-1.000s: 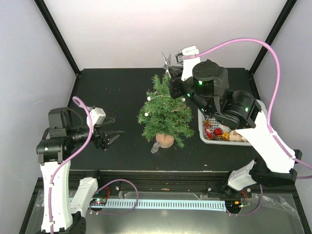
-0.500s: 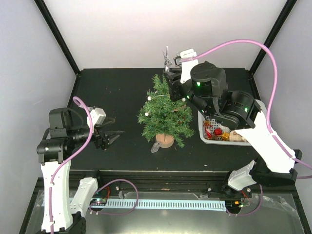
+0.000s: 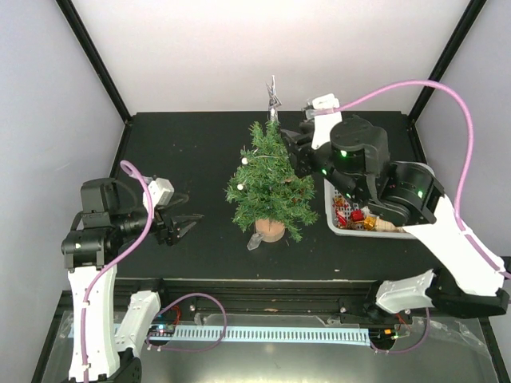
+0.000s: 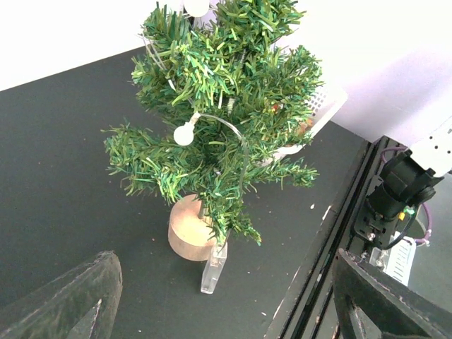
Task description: Decorate the small christmas tree
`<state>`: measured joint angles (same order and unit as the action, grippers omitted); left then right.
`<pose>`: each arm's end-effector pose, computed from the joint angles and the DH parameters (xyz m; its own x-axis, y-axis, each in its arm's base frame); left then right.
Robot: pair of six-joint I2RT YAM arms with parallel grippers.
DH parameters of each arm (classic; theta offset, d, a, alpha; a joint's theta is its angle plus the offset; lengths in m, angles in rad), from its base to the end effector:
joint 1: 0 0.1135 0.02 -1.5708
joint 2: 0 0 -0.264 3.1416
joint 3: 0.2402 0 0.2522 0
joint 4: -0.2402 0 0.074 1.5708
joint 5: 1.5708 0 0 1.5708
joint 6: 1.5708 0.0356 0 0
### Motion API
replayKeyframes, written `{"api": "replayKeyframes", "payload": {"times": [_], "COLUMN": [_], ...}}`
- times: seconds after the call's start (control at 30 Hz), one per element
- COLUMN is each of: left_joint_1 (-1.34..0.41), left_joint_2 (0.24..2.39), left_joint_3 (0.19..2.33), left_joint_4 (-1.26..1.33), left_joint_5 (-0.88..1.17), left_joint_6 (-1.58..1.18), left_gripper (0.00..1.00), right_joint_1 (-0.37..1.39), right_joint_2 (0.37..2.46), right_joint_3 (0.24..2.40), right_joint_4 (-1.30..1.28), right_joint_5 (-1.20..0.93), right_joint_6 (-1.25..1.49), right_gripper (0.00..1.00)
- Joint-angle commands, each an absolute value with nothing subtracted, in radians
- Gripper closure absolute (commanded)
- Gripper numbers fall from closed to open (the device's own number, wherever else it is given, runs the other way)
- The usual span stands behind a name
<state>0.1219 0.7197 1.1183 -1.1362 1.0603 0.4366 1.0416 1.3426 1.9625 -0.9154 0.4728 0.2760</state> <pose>0.0947 -0.0197 0.3764 -0.3590 0.1642 -0.9188 0.8092 0.5452 -0.2188 0.1280 0.1868 0.5310 -0.2909 -0.0169 -0.9566 -0.4877 0.8628 0.1331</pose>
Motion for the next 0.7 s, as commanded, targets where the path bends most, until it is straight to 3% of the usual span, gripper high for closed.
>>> {"api": "replayKeyframes", "payload": {"times": [0.0, 0.3, 0.67], "left_joint_1": [0.117, 0.114, 0.053], "left_joint_2": [0.71, 0.726, 0.822], "left_joint_3": [1.112, 1.082, 1.109], "left_joint_4": [-1.111, -1.067, -0.998], "left_joint_5": [1.047, 1.016, 0.86], "left_joint_6": [0.443, 0.406, 0.372], "left_gripper": [0.18, 0.18, 0.18], "right_joint_1": [1.04, 0.982, 0.463], "right_joint_2": [1.247, 1.103, 1.06], "right_joint_3": [1.844, 1.536, 1.269], "right_joint_4": [-0.862, -0.895, -0.854], "right_joint_5": [0.514, 0.541, 0.291], "right_joint_6": [0.314, 0.458, 0.601], "right_gripper": [0.54, 0.46, 0.47]}}
